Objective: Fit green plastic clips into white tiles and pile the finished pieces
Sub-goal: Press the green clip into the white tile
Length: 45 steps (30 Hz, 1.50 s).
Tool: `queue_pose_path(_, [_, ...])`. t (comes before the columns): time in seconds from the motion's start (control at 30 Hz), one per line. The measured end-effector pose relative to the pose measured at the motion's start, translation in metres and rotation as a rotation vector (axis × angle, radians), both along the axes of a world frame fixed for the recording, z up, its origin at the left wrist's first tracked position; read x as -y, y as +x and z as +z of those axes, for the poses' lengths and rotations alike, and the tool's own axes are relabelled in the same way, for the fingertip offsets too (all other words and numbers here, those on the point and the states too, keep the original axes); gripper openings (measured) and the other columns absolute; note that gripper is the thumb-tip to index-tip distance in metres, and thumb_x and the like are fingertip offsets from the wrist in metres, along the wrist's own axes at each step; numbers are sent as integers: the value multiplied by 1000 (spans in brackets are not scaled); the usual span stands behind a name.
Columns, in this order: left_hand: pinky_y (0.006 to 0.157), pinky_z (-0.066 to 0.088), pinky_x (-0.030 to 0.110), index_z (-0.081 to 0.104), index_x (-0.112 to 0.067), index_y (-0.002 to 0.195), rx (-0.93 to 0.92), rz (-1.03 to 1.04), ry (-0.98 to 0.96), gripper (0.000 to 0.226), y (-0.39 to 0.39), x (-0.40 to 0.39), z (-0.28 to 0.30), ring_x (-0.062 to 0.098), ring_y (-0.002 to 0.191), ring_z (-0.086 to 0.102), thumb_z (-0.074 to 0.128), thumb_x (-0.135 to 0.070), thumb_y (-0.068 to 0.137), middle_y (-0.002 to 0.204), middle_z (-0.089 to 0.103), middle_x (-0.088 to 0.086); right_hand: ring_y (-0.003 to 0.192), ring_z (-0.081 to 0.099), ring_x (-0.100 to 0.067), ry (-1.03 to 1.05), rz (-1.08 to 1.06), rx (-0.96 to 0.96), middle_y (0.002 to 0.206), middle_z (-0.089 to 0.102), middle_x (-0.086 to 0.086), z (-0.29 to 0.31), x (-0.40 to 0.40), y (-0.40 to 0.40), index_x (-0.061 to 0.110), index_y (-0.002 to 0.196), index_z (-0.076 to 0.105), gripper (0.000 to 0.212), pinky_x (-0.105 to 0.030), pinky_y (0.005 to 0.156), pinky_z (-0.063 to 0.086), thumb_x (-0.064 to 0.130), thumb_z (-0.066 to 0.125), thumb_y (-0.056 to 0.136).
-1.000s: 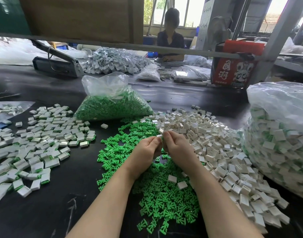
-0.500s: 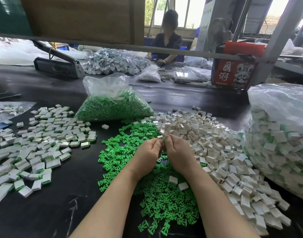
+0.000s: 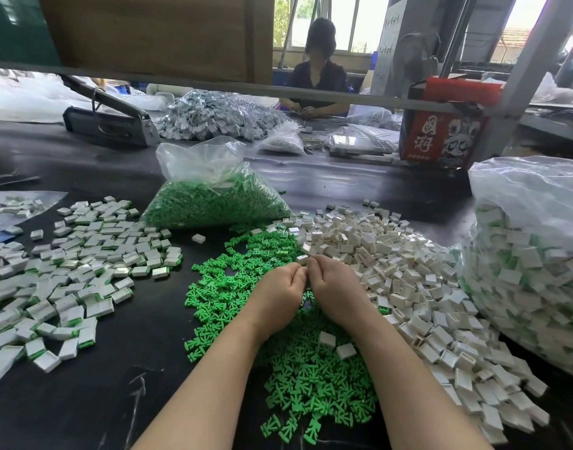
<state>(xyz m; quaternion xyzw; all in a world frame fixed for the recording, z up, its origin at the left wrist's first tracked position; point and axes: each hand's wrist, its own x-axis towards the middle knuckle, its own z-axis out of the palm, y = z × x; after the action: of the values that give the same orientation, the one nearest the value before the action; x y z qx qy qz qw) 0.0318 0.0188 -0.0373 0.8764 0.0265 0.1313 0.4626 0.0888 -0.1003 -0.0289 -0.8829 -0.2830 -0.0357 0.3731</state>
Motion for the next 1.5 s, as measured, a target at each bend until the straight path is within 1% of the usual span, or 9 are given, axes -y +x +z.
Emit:
queue_pose_path(0.13, [57,37,24,57,-26,78,-16,2,63,32,-2,-1,2,5,63,53,39,-28,105,69,58,-10,64,49,-14,-14,64,-8,68,55,1,6,-1,-5,23,64,47,36,-40,67,44,35,27,92])
queue_pose_path(0.23, [68,49,31,65,-21,89,-22,-2,53,34,-3,1,3,14,78,64,36,-32,105,83,68,-5,74,56,-19,-112,76,31,77,61,-2,6,-3,-8,21,73,53,50,-40,74,46,48,17,96])
queue_pose_path(0.33, [63,46,30,56,-30,72,-20,11,77,37,-6,4,5,21,76,63,31,-42,97,74,63,-9,79,58,-23,-213,20,79,82,63,-5,3,-7,-9,13,86,60,65,-37,75,44,60,16,97])
queue_pose_path(0.47, [66,47,33,53,-30,78,-18,25,119,31,-5,6,1,21,77,62,28,-43,92,87,70,1,83,59,-27,-233,-2,68,83,63,-9,1,-8,-9,9,82,61,60,-37,76,43,50,21,100])
queue_pose_path(0.6, [59,37,22,51,-36,82,-17,56,172,26,-3,7,-3,8,70,54,33,-35,99,81,64,-13,81,58,-27,-190,-13,50,84,65,-12,1,-8,-9,11,77,59,51,-39,78,45,39,25,102])
queue_pose_path(0.73, [72,45,30,61,-28,95,-40,58,168,28,-1,7,-5,19,83,62,35,-30,103,94,70,-1,79,57,-26,-186,-16,27,83,64,-12,1,-7,-9,11,75,58,46,-40,77,46,32,27,101])
queue_pose_path(0.97, [78,48,34,62,-23,100,-32,36,159,24,-1,7,-3,23,91,63,39,-23,102,101,71,3,78,57,-27,-182,-16,40,83,65,-14,3,-7,-10,13,70,55,43,-40,75,46,28,29,101])
queue_pose_path(1.3, [69,40,27,56,-29,91,-44,29,165,20,0,8,-4,17,80,58,39,-22,100,96,69,0,76,57,-28,-155,-23,3,79,64,-13,6,-6,-12,17,64,50,42,-43,76,49,27,32,100])
queue_pose_path(1.5, [72,45,31,56,-30,91,-42,23,166,20,0,7,-4,19,83,60,39,-24,100,96,70,1,73,56,-26,-140,-23,2,75,62,-10,5,-5,-12,19,62,48,41,-41,73,47,27,34,100])
